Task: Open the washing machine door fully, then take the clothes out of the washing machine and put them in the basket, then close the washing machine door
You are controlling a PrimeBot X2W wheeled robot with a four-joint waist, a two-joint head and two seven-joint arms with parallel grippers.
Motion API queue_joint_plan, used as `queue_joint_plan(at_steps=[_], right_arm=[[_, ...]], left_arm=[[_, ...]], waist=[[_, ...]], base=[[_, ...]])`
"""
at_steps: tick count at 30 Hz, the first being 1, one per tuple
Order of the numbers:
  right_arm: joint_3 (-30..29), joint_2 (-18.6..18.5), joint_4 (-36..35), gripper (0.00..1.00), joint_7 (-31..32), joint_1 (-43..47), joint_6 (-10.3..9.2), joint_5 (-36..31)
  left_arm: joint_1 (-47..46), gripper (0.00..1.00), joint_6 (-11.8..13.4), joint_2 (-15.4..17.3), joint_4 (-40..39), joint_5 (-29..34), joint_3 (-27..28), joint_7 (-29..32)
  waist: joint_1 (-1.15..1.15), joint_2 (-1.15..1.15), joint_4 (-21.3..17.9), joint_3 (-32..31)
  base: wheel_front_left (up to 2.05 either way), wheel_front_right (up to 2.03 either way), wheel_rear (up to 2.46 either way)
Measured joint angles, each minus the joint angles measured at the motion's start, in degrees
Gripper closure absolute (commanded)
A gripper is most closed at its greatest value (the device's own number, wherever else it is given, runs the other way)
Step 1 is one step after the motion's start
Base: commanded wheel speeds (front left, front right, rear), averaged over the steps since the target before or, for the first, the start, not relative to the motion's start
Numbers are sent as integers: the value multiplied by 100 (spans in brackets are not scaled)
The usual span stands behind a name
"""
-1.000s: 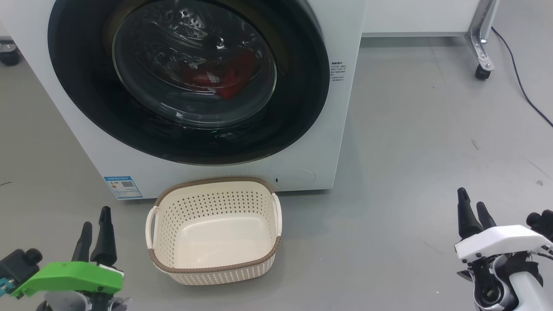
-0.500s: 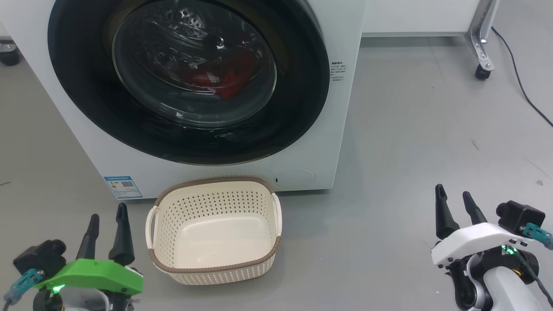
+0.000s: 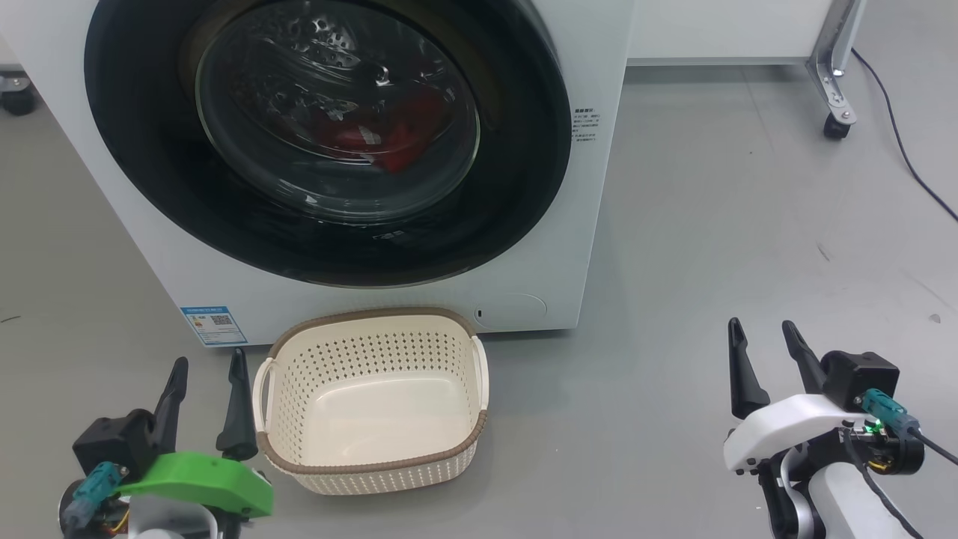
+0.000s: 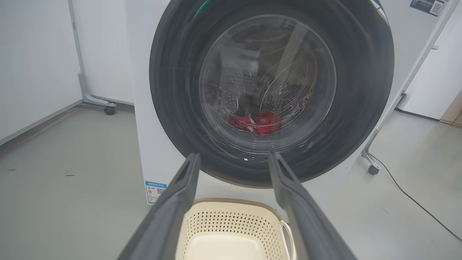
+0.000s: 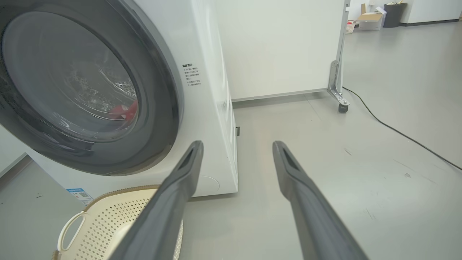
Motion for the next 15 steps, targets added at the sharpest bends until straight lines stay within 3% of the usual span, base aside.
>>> queue_joint_plan(at_steps=[15], right_arm=[[240,-27,34,0,-283,-43,-185,-1045]], left_arm=[[1,0,32,-21,51,1124,-138,-288]], waist=[[0,0,-3,-24]], base=[[0,0,0]])
